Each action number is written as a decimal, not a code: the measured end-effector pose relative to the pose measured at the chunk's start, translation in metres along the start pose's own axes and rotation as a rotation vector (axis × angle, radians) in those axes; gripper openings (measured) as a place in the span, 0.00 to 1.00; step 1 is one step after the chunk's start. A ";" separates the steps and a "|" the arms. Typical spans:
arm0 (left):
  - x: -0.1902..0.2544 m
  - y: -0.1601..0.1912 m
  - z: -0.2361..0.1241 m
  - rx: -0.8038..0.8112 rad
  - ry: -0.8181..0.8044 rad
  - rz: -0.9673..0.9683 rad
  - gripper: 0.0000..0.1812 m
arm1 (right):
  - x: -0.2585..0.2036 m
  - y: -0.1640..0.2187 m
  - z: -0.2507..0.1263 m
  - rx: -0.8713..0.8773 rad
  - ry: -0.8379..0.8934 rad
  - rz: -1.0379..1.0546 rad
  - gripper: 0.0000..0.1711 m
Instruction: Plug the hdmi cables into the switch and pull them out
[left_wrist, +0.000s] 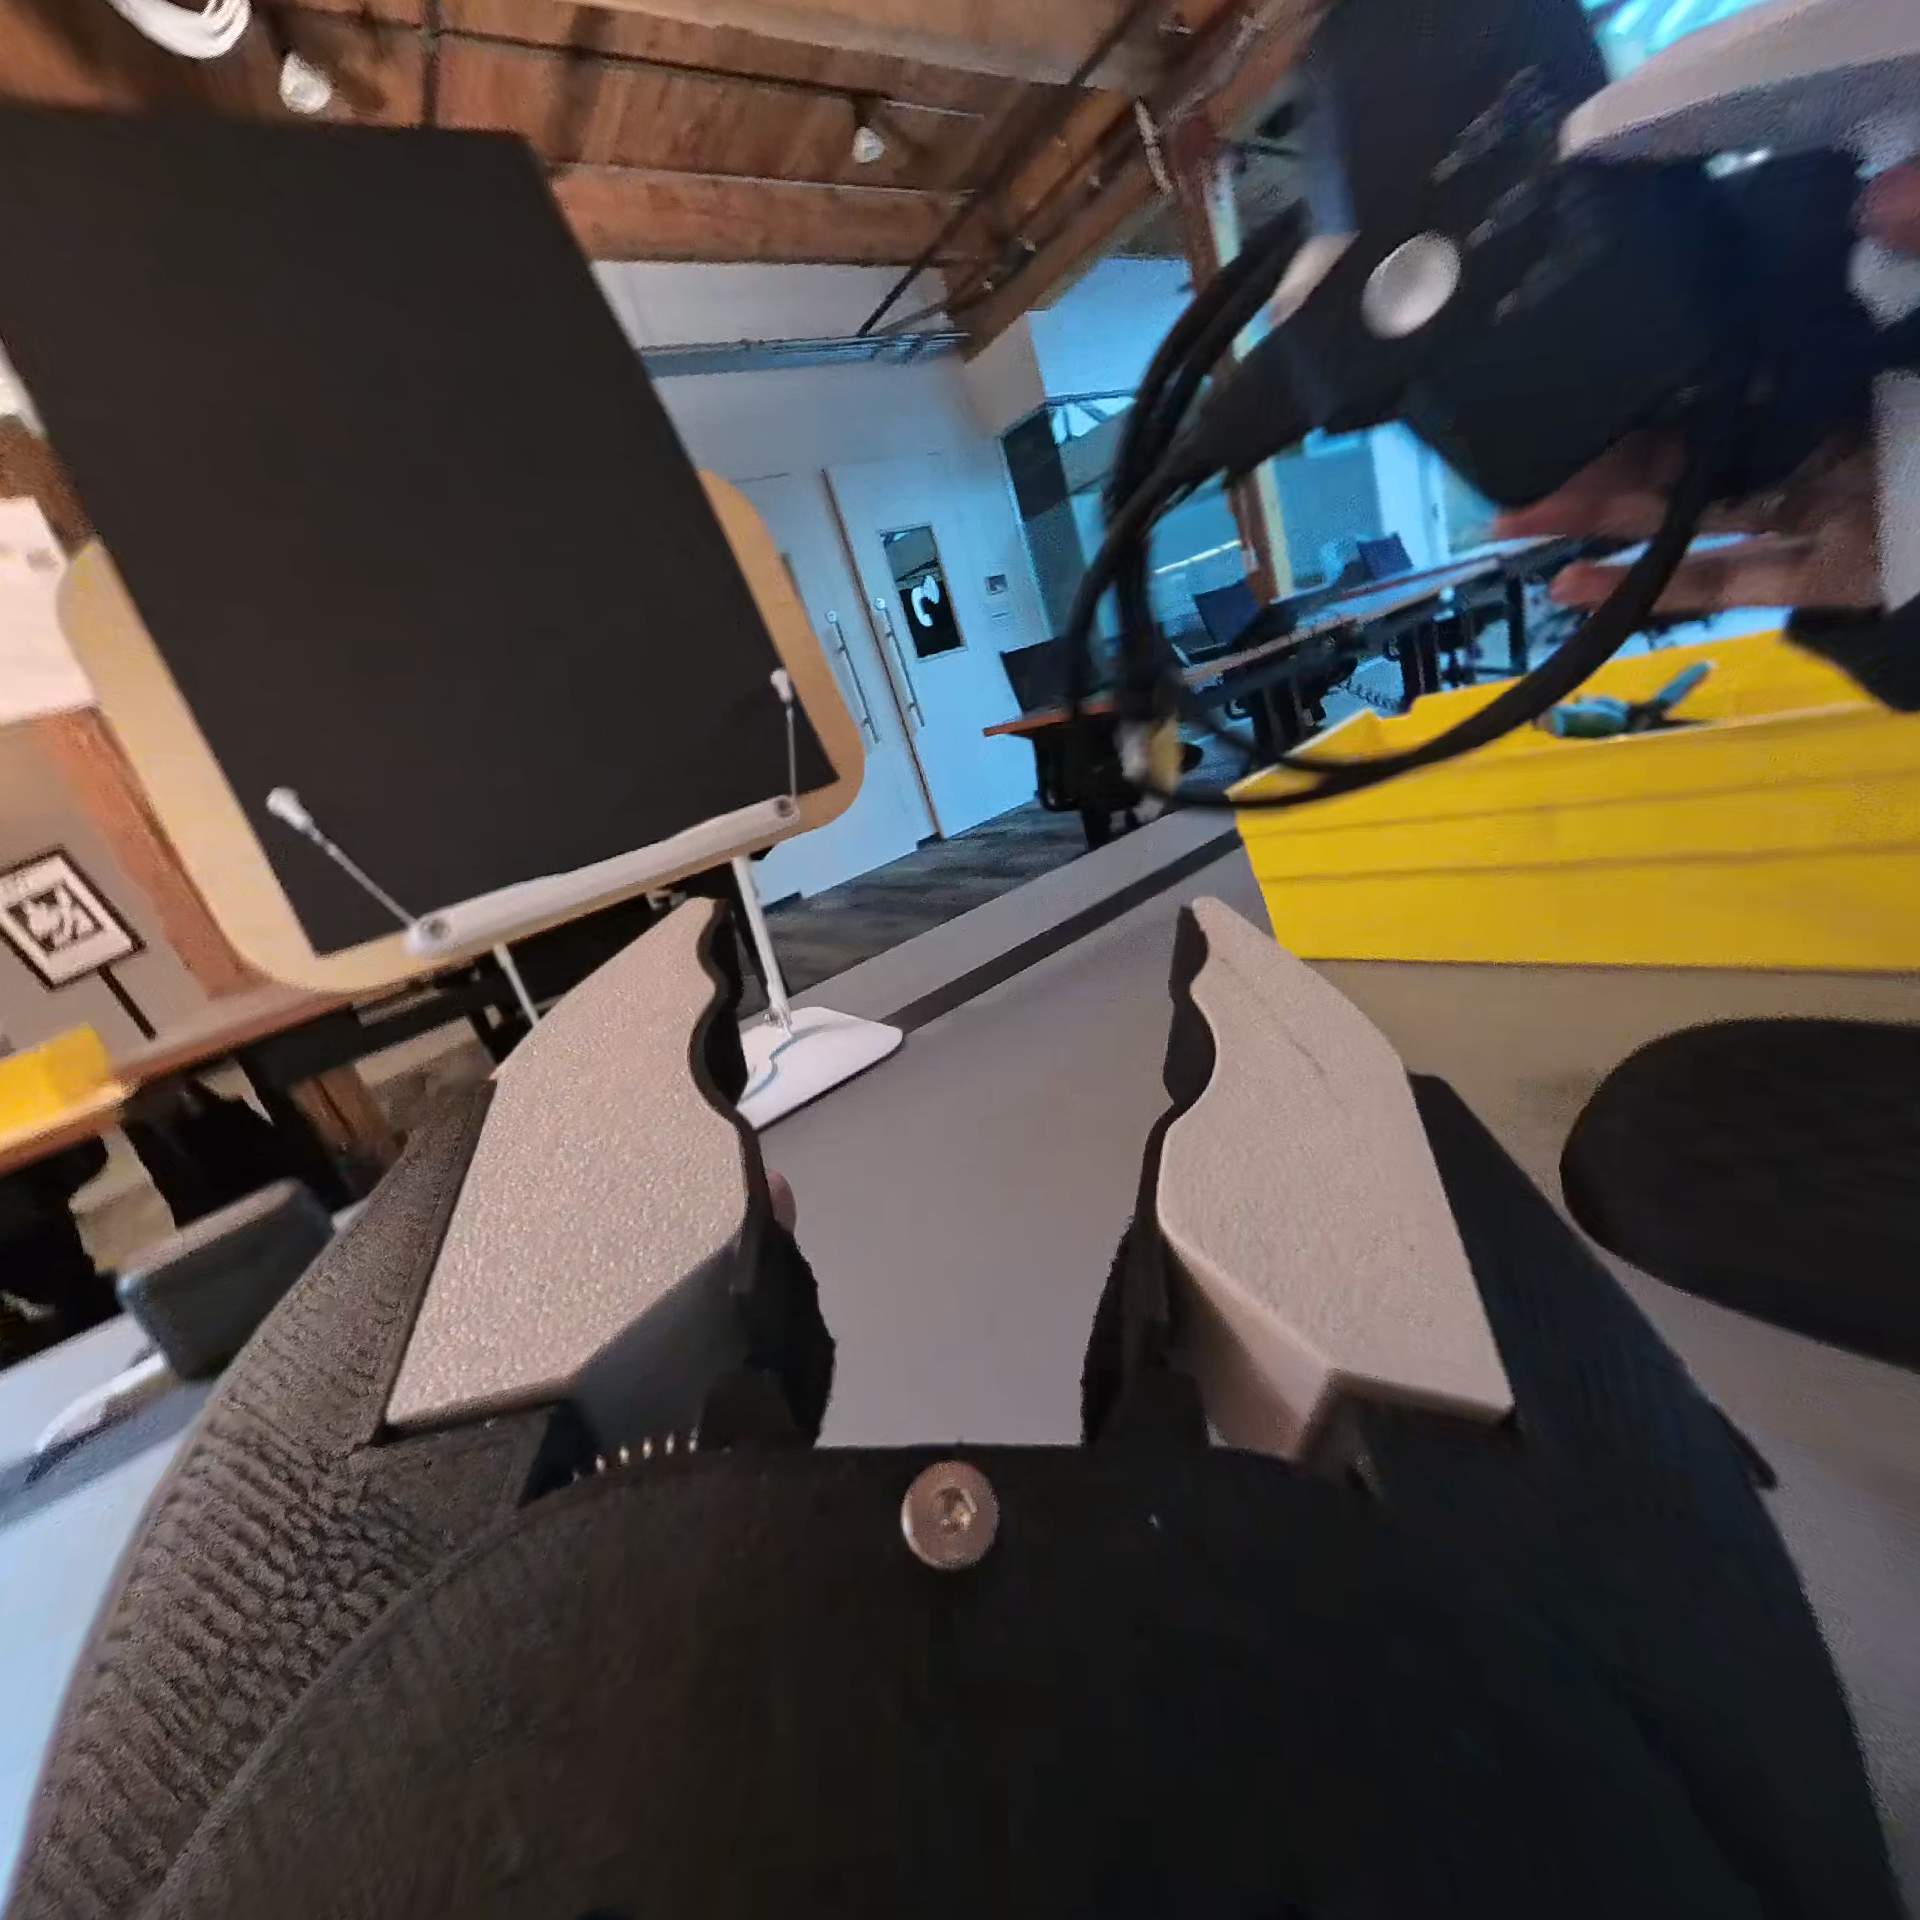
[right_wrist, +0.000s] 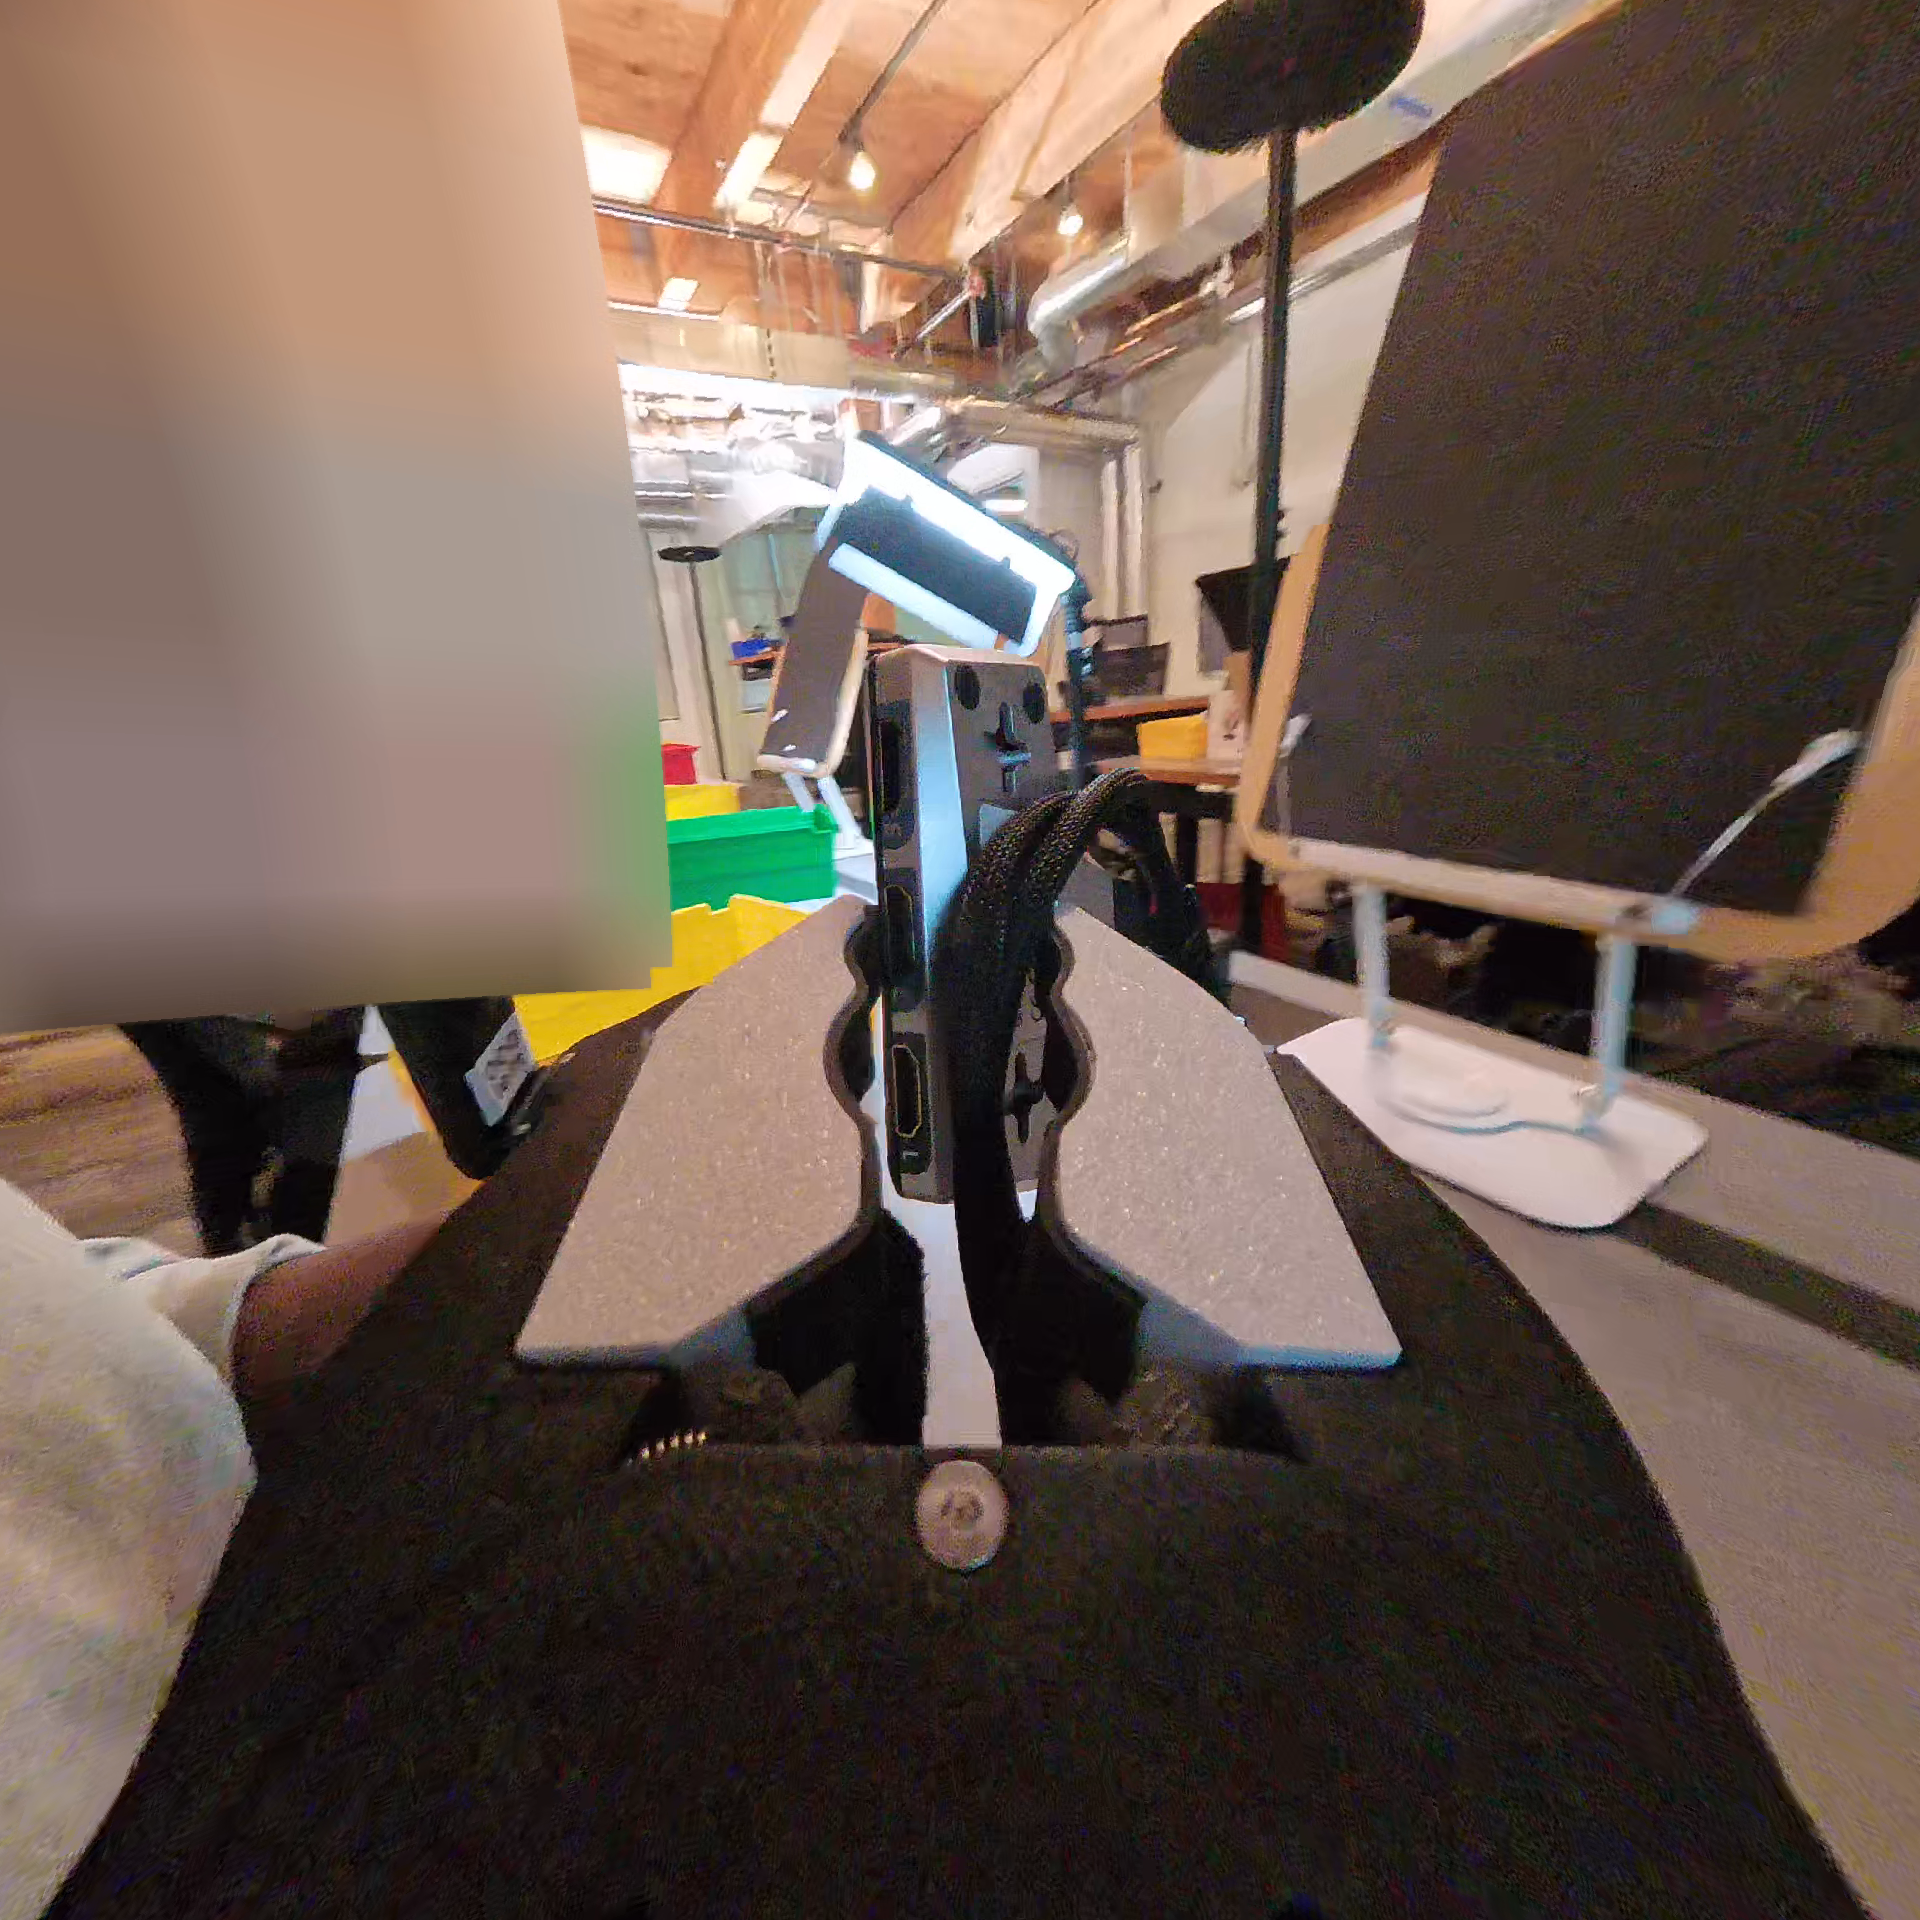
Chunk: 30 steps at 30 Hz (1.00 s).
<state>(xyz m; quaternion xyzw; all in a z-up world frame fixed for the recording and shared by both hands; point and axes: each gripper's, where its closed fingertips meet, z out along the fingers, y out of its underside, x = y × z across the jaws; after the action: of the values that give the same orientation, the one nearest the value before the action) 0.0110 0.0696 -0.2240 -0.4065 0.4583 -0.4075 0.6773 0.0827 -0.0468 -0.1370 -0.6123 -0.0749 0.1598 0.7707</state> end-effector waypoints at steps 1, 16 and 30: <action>-0.005 0.001 0.000 -0.005 -0.017 -0.028 0.44 | 0.011 -0.016 -0.009 0.008 0.051 -0.042 0.17; -0.003 0.011 0.000 -0.071 -0.020 0.037 0.40 | 0.179 -0.030 -0.107 0.162 0.932 -0.107 0.17; -0.007 0.022 0.001 -0.127 -0.037 0.015 0.39 | 0.241 0.044 -0.119 -0.218 1.068 -0.059 0.24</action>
<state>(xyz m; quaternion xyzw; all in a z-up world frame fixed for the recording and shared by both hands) 0.0135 0.0839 -0.2417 -0.4526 0.4736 -0.3650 0.6616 0.3388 -0.0661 -0.2272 -0.6823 0.2935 -0.2040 0.6377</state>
